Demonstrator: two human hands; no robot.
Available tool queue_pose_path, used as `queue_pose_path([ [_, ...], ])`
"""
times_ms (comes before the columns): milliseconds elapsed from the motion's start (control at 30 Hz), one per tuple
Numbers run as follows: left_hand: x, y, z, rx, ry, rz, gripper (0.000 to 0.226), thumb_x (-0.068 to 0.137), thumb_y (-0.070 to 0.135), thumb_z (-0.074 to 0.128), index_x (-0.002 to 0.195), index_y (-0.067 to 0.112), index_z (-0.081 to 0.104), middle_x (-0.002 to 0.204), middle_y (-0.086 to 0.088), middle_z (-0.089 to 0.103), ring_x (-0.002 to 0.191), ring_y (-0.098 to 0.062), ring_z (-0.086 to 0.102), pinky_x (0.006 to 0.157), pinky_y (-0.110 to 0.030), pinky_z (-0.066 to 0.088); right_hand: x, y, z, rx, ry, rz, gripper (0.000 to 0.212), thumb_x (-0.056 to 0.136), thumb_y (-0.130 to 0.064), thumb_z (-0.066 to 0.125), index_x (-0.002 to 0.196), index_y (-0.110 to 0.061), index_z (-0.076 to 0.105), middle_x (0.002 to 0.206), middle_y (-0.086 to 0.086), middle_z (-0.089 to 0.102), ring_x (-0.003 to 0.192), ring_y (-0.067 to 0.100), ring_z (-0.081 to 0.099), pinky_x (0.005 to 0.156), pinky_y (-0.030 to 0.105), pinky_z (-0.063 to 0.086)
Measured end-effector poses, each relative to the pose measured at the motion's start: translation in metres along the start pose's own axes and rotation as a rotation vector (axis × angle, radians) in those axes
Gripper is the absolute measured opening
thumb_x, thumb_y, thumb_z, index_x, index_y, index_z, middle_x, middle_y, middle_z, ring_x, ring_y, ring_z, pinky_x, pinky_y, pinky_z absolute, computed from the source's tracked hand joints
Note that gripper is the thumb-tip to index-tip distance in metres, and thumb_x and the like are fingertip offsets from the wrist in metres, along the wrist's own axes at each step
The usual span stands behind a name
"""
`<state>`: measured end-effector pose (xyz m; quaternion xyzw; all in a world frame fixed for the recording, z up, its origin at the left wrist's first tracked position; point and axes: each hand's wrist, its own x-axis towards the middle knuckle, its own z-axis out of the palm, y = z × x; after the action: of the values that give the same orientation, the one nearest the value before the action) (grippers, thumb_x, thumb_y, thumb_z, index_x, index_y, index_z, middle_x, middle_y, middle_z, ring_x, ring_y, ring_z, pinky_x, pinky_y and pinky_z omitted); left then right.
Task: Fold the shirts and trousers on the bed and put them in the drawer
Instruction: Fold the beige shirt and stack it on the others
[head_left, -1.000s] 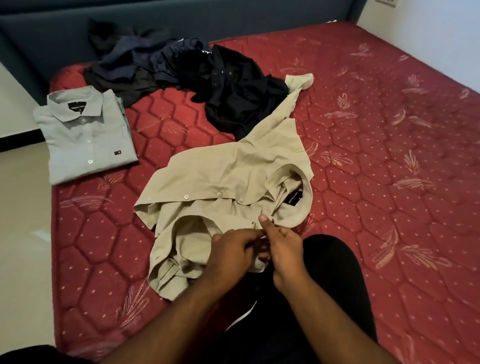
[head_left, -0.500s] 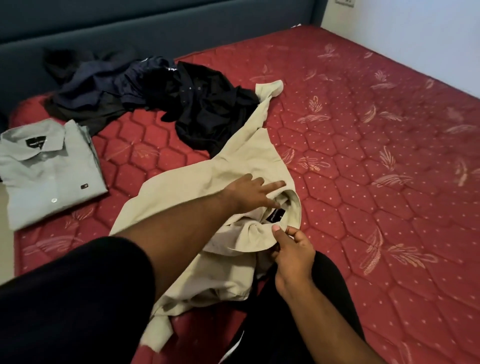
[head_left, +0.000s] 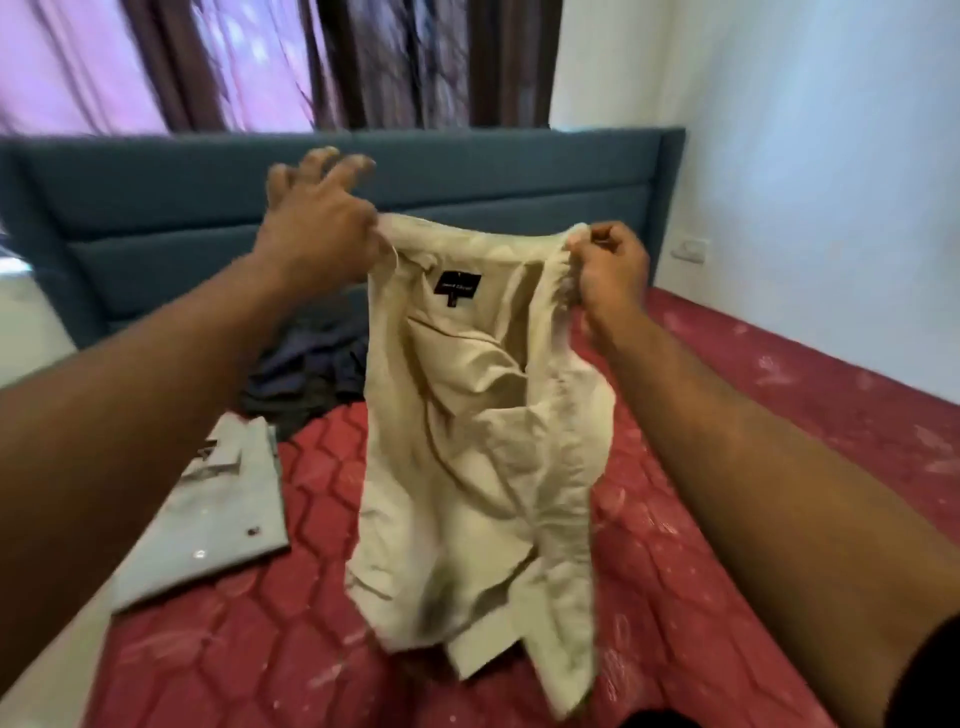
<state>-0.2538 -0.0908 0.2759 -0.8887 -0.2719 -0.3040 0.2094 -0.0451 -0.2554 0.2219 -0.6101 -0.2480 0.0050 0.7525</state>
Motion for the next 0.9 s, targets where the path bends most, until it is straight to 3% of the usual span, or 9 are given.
queue_pose_path([
  [67,-0.036,-0.011,-0.04,-0.055,0.02,0.185,0.034,0.079,0.04,0.052,0.078,0.016,0.076,0.114,-0.002,0.068,0.122,-0.025,0.05,0.105,-0.048,0.02,-0.014,-0.035,0.006,-0.097,-0.109,-0.16,0.013,0.084,-0.015,0.064,0.074,-0.021,0.06,0.07,-0.006,0.06,0.066,0.008,0.055,0.065,0.029,0.05],
  [133,-0.083,-0.003,-0.062,-0.229,-0.153,0.254,0.035,0.08,0.044,0.05,0.072,0.019,0.073,0.079,0.003,0.069,0.095,-0.018,0.06,0.105,-0.042,0.028,-0.047,-0.038,0.001,-0.204,-0.175,-0.256,0.01,0.081,-0.023,0.062,0.071,-0.021,0.058,0.069,-0.006,0.059,0.068,0.008,0.054,0.067,0.032,0.048],
  [233,-0.184,0.022,-0.05,-0.433,-0.485,-0.005,0.027,0.087,0.037,0.066,0.076,0.013,0.072,0.071,-0.001,0.067,0.072,-0.021,0.061,0.069,-0.034,0.048,-0.127,0.005,-0.006,-0.413,-0.325,-0.259,0.011,0.08,-0.019,0.061,0.071,-0.017,0.055,0.065,-0.007,0.055,0.061,0.005,0.049,0.06,0.022,0.04],
  [300,-0.25,0.048,-0.013,-0.598,-0.634,-0.246,0.026,0.085,0.032,0.07,0.072,0.01,0.069,0.066,-0.001,0.064,0.064,-0.016,0.058,0.059,-0.034,0.045,-0.18,0.046,-0.017,-0.569,-0.458,-0.171,0.009,0.082,-0.018,0.061,0.074,-0.015,0.058,0.069,-0.006,0.057,0.065,0.008,0.052,0.061,0.023,0.041],
  [400,-0.362,0.096,0.026,-1.042,-0.778,-0.756,0.026,0.081,0.02,0.077,0.067,0.001,0.067,0.051,0.002,0.05,0.044,-0.006,0.041,0.046,-0.025,0.028,-0.273,0.121,-0.036,-0.868,-0.62,-0.011,0.01,0.081,-0.029,0.061,0.082,-0.023,0.069,0.091,0.001,0.059,0.09,0.023,0.057,0.078,0.033,0.046],
  [500,-0.443,0.141,0.036,-1.388,-0.808,-1.293,0.021,0.081,0.007,0.076,0.066,0.002,0.062,0.048,-0.002,0.055,0.035,-0.004,0.044,0.039,-0.016,0.033,-0.356,0.174,-0.054,-0.7,-0.727,0.397,0.011,0.082,-0.01,0.061,0.082,-0.016,0.071,0.081,0.003,0.066,0.08,0.021,0.063,0.068,0.024,0.043],
  [600,-0.482,0.157,0.04,-1.501,-0.752,-1.592,0.016,0.083,0.014,0.074,0.074,0.004,0.066,0.06,-0.01,0.064,0.043,-0.012,0.053,0.046,-0.019,0.044,-0.405,0.188,-0.073,-0.315,-0.575,0.821,0.02,0.087,0.007,0.053,0.076,-0.009,0.056,0.067,0.008,0.057,0.064,0.022,0.056,0.055,0.028,0.044],
  [767,-0.481,0.157,0.034,-1.723,-0.686,-1.713,0.007,0.091,0.005,0.062,0.086,0.003,0.066,0.061,-0.004,0.068,0.048,-0.011,0.062,0.051,-0.022,0.052,-0.413,0.174,-0.096,-0.142,-0.609,0.916,0.015,0.093,-0.005,0.057,0.08,-0.008,0.064,0.08,0.01,0.068,0.077,0.022,0.064,0.076,0.037,0.05],
  [900,-0.468,0.166,0.032,-1.716,-0.585,-1.661,0.005,0.087,0.005,0.067,0.084,0.002,0.069,0.074,-0.014,0.072,0.06,-0.02,0.067,0.063,-0.029,0.056,-0.413,0.156,-0.099,-0.019,-0.669,0.971,0.014,0.095,-0.005,0.055,0.084,-0.005,0.063,0.071,0.007,0.067,0.063,0.014,0.063,0.059,0.024,0.05],
])
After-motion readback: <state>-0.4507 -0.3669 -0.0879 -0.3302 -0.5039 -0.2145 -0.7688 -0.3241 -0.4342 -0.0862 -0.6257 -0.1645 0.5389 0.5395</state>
